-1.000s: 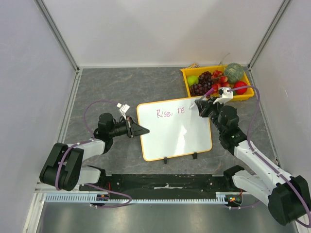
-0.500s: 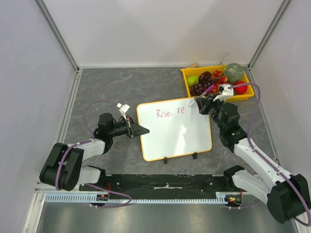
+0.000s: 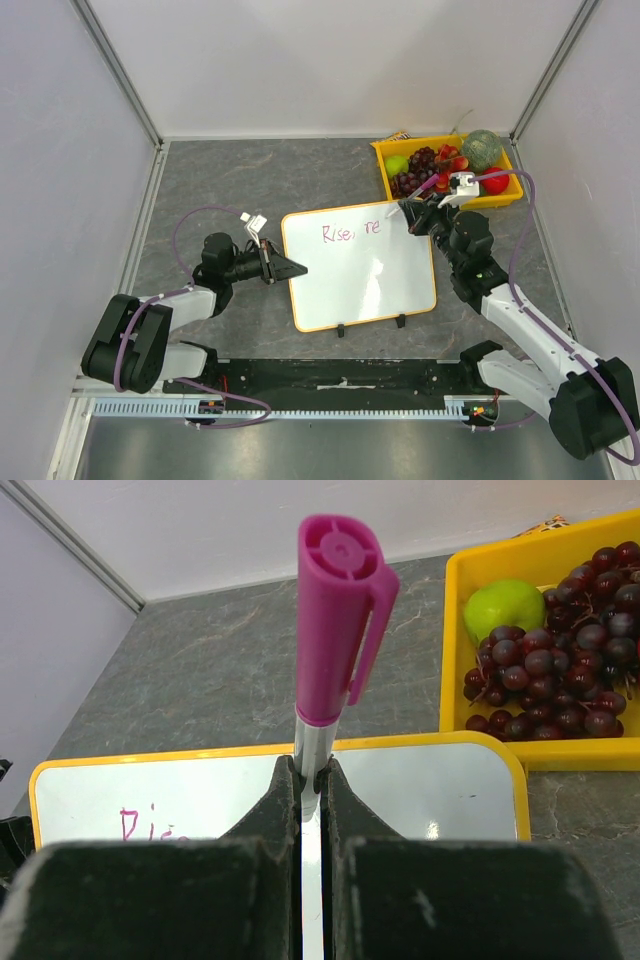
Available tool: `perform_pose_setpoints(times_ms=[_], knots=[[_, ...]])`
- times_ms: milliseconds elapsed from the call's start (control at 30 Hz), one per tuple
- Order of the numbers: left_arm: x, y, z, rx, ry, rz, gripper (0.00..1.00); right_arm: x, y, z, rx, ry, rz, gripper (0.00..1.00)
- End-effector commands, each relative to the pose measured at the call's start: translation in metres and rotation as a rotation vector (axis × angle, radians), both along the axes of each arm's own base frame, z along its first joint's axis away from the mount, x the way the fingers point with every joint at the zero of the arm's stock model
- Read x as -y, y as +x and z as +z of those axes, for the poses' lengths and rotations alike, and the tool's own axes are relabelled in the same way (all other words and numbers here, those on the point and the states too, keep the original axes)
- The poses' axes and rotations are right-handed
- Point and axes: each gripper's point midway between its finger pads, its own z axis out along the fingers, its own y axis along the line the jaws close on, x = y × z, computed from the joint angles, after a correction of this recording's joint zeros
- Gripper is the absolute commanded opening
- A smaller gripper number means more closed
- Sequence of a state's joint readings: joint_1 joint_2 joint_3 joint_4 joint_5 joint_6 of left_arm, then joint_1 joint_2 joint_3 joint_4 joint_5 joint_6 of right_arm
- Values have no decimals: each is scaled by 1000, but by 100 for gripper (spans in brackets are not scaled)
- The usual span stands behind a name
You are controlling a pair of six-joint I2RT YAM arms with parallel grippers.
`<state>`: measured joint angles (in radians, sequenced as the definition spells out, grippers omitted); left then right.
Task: Write a sentence on the whiteboard
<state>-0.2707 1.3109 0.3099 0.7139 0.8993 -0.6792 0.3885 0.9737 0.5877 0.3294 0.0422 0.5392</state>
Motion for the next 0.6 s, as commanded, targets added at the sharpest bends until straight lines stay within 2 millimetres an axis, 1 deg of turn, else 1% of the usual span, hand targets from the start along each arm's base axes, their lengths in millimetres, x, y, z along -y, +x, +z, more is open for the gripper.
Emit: perform_pose_setpoints(times_ms=[0,100,233,567], knots=[[-20,19,-45,18,181,132,2,-2,3,27,73,32,9,0],[-20,19,-45,18,181,131,2,-2,1,30,78,33,14,0],[-20,19,-45,19,181,130,2,-1,-2,27,76,32,13,0],[-20,18,-45,18,182,130,2,0,-1,29,82,26,10,0]])
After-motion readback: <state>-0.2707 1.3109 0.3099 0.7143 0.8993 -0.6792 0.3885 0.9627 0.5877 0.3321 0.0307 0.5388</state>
